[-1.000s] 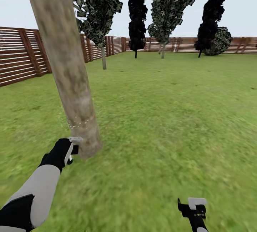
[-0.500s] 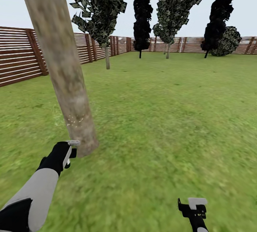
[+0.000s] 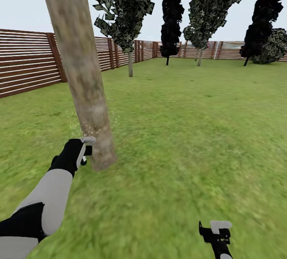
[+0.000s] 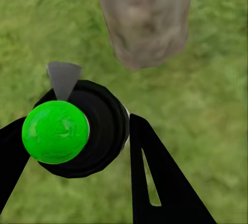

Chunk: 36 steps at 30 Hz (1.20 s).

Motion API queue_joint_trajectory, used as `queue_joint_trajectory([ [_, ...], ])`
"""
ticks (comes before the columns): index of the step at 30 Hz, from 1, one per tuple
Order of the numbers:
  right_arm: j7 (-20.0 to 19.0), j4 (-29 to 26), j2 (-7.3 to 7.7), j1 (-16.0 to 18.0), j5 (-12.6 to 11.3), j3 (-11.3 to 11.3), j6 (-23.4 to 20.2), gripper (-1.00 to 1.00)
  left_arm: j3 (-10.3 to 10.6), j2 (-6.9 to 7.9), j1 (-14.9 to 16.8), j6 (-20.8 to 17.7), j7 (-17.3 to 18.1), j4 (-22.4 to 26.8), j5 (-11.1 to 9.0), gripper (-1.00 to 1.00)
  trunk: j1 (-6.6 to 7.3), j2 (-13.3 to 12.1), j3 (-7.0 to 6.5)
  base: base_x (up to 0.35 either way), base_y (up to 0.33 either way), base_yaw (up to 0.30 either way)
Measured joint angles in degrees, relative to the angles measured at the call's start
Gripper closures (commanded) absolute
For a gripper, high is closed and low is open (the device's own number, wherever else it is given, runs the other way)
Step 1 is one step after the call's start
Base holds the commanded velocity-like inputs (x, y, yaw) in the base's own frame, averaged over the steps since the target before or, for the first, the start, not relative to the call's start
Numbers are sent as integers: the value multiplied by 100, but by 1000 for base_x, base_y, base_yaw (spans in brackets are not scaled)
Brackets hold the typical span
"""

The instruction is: In the garden, pick up the pesticide atomizer on the floor and spray pesticide onto both trees until each tree trunk is fully covered.

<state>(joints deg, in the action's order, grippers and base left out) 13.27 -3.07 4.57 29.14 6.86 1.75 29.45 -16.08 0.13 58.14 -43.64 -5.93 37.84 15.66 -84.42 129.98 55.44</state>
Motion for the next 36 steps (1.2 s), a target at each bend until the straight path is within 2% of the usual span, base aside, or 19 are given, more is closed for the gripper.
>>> queue_joint_trajectory([
  [2,1,2,15,0,0,0,1,-100,5,57,-32,-2,1,-1,28,100,1,0,0,219,-180,2],
  [7,2,3,27,0,0,0,2,-100,14,76,-70,2,-7,-2,25,100,-1,0,0,100,-251,0],
  [11,2,3,27,0,0,0,2,-100,14,75,-79,1,1,-2,193,100,-1,0,0,5,-271,0],
  [22,2,3,12,0,0,-3,2,-100,14,77,-87,9,1,-10,205,100,1,0,0,131,-254,3],
  [34,1,2,5,1,0,-4,1,-100,-9,104,-89,12,-5,-8,209,100,1,0,0,198,-229,247],
  [36,1,4,2,1,0,-7,1,-100,-40,138,-92,6,-104,-7,236,100,1,0,0,229,-205,277],
])
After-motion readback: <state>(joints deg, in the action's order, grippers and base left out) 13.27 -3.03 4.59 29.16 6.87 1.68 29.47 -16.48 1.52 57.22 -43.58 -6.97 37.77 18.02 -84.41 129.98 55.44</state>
